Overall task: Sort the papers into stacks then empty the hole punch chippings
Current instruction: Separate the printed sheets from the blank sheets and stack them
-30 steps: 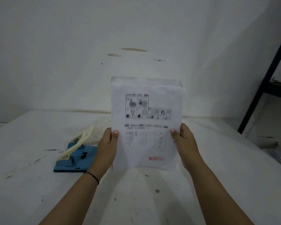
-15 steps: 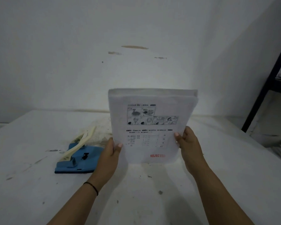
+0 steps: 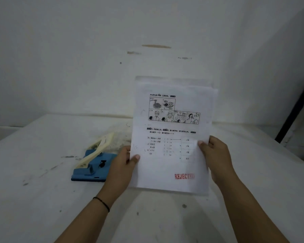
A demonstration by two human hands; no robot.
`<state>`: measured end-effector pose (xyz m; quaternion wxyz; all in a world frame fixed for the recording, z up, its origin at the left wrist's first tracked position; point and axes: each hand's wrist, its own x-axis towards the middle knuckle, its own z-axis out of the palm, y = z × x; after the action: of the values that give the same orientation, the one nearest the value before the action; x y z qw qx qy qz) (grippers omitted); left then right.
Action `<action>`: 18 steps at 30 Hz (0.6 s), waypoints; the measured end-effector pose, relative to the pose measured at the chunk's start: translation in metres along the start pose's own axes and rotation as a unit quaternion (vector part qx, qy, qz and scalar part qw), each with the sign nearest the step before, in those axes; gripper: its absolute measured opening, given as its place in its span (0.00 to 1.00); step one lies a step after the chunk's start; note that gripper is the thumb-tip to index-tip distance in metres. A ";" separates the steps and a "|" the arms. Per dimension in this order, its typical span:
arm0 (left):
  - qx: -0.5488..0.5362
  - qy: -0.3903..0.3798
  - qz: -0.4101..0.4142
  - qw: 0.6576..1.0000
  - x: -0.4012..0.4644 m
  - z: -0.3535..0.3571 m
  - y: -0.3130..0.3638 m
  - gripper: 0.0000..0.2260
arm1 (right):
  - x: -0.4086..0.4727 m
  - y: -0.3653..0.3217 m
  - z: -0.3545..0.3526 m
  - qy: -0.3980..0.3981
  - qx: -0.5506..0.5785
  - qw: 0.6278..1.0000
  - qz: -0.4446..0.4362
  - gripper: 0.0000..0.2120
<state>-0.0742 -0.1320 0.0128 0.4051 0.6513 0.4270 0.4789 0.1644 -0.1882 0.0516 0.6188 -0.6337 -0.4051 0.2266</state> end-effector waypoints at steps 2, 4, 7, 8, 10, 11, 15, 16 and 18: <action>0.006 0.004 -0.014 1.000 -0.005 -0.006 0.000 0.10 | -0.002 0.003 0.003 -0.002 0.007 1.000 0.028 0.08; 0.019 -0.011 -0.025 0.999 -0.009 -0.012 -0.003 0.09 | -0.005 0.007 0.007 -0.007 0.003 0.998 0.059 0.07; 0.051 -0.020 -0.044 0.998 -0.017 -0.022 -0.009 0.07 | -0.009 0.014 0.013 -0.018 -0.011 0.995 0.098 0.07; 0.071 -0.017 -0.049 0.996 -0.020 -0.027 -0.011 0.07 | -0.011 0.016 0.016 -0.020 -0.015 0.994 0.106 0.07; 0.100 -0.006 -0.050 0.994 -0.026 -0.039 -0.012 0.06 | -0.014 0.019 0.018 -0.025 -0.021 0.993 0.117 0.08; 0.112 0.002 -0.043 0.993 -0.029 -0.047 -0.012 0.04 | -0.016 0.021 0.021 -0.028 -0.022 0.992 0.124 0.08; 0.191 0.068 0.052 0.978 -0.036 -0.078 -0.004 0.05 | -0.023 0.028 0.028 -0.031 -0.026 0.987 0.153 0.08; 0.206 0.086 0.074 0.972 -0.036 -0.087 -0.004 0.05 | -0.025 0.031 0.033 -0.036 -0.027 0.986 0.163 0.08; 0.237 0.117 0.118 0.957 -0.030 -0.100 -0.003 0.04 | -0.030 0.034 0.041 -0.046 -0.027 0.983 0.175 0.09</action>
<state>-0.1774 -0.1477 0.0229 0.1265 0.7136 0.4932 0.4812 0.1228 -0.1845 0.0063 0.5326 -0.7003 -0.3220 0.3497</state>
